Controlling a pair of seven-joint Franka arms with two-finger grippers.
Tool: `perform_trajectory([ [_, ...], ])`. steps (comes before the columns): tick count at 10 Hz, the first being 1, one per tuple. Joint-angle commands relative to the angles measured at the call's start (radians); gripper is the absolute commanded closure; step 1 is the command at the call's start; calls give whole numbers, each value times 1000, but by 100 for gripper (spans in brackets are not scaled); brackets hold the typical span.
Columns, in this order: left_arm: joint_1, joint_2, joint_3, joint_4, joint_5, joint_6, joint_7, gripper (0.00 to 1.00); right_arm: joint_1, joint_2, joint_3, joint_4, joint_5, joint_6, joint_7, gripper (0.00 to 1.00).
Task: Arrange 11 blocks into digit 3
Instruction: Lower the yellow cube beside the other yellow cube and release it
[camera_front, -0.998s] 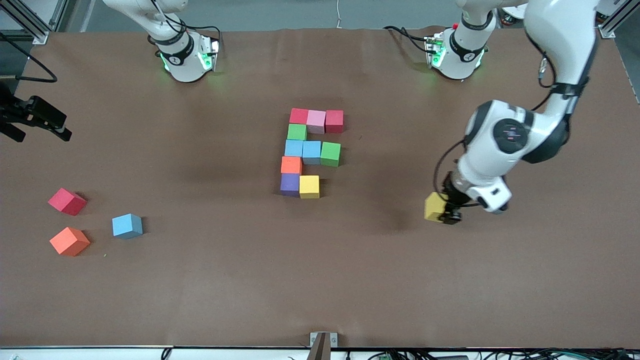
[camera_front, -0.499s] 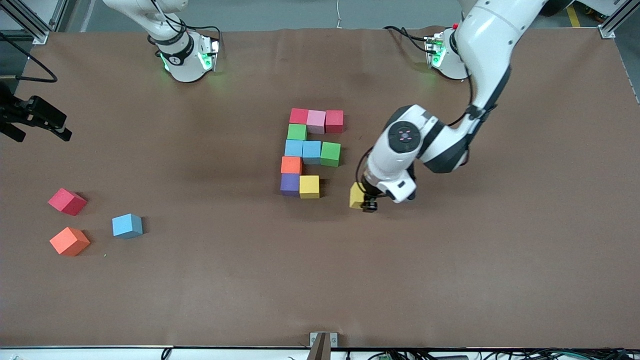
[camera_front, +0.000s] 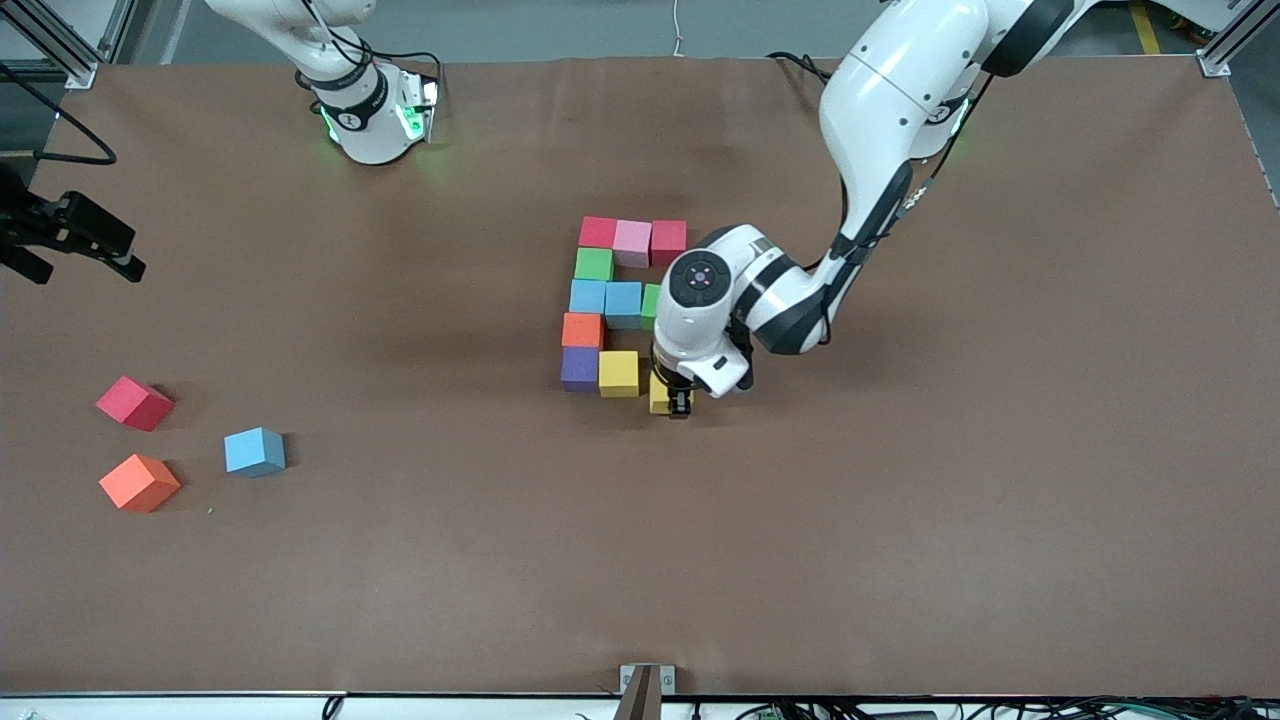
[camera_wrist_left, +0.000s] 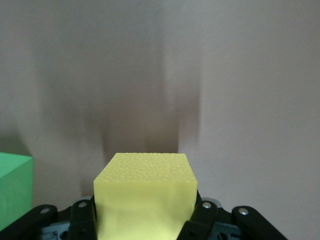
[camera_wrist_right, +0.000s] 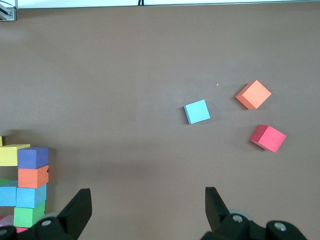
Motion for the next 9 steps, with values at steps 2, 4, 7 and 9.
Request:
perform_trajectory([
  [2,-22,22,11,23,20,-48,-30,79,0,-13,8,-10,-2,-3,-1,0],
  [4,-25,22,11,20,20,-68,-49,79,0,-13,10,-10,0,-3,-4,0],
  [7,-61,30,11,29,23,-66,-60,79,-3,-15,8,-7,-2,-41,-10,0],
  [9,-72,36,12,29,26,-65,-64,79,-2,-15,8,-7,-2,-44,-7,0],
])
